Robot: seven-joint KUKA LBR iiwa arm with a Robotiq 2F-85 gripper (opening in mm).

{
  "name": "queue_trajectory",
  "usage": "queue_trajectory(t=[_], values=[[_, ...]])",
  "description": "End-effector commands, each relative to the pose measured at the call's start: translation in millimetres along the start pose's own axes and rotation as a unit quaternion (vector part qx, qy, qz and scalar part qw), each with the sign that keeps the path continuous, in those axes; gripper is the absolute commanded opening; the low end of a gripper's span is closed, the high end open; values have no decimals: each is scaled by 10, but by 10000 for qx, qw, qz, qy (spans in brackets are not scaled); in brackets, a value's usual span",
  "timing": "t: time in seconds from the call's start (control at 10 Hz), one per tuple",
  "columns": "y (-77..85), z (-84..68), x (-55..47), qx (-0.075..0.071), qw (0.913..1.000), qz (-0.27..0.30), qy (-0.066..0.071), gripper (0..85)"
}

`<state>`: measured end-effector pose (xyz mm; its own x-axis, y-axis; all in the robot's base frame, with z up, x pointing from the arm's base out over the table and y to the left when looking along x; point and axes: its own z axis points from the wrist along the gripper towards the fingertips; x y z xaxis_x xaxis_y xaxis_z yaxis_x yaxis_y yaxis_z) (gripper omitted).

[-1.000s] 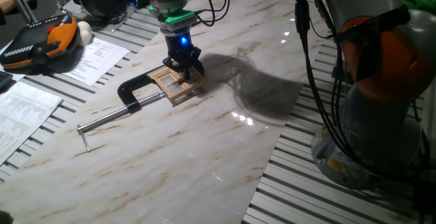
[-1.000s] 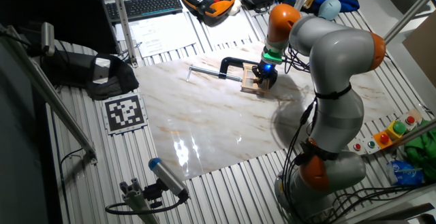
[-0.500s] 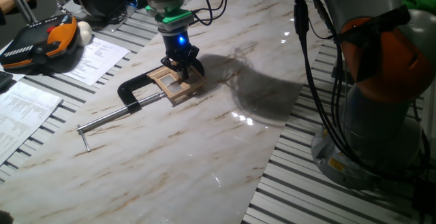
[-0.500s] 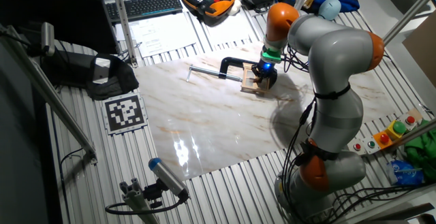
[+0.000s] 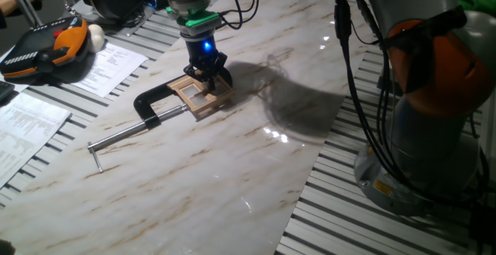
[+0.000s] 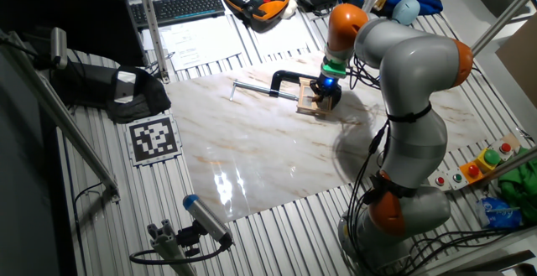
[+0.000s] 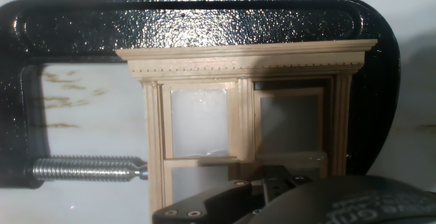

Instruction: Open a sliding window

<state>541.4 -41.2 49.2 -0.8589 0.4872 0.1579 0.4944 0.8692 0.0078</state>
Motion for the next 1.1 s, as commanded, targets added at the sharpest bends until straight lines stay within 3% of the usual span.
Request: queue_trajectory(t=[0.0,1.0], values=[[2,0,-4,-5,10000,0,-9,0],[12,-15,-55,81,9999,-67,-120,0]])
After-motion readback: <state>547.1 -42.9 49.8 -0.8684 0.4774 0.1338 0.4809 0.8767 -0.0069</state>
